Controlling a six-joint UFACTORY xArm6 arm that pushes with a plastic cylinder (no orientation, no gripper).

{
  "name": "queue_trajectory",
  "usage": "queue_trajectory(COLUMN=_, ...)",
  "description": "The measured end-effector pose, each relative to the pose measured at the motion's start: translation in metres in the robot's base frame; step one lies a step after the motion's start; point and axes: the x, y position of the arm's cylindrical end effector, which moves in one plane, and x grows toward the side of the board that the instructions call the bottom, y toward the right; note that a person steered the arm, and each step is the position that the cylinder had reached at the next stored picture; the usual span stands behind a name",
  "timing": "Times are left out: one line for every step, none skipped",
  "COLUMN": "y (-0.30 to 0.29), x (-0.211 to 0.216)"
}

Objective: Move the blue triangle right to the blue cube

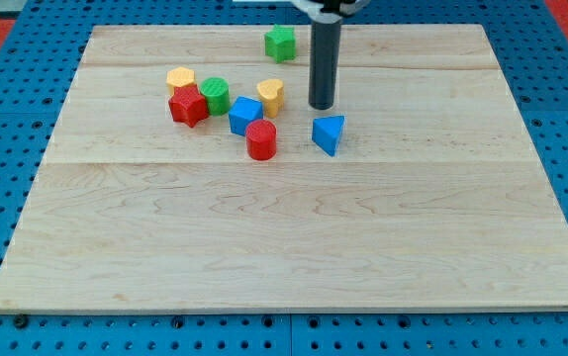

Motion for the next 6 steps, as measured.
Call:
queue_trajectory(y=0.023, x=-0.018)
queue_trajectory(y=0.061, x=-0.039)
queue_trajectory(y=0.102, x=-0.013)
queue_trajectory(y=0.096, x=0.028)
queue_trajectory(y=0.050, x=0.045)
queue_trajectory(y=0.044, x=0.055)
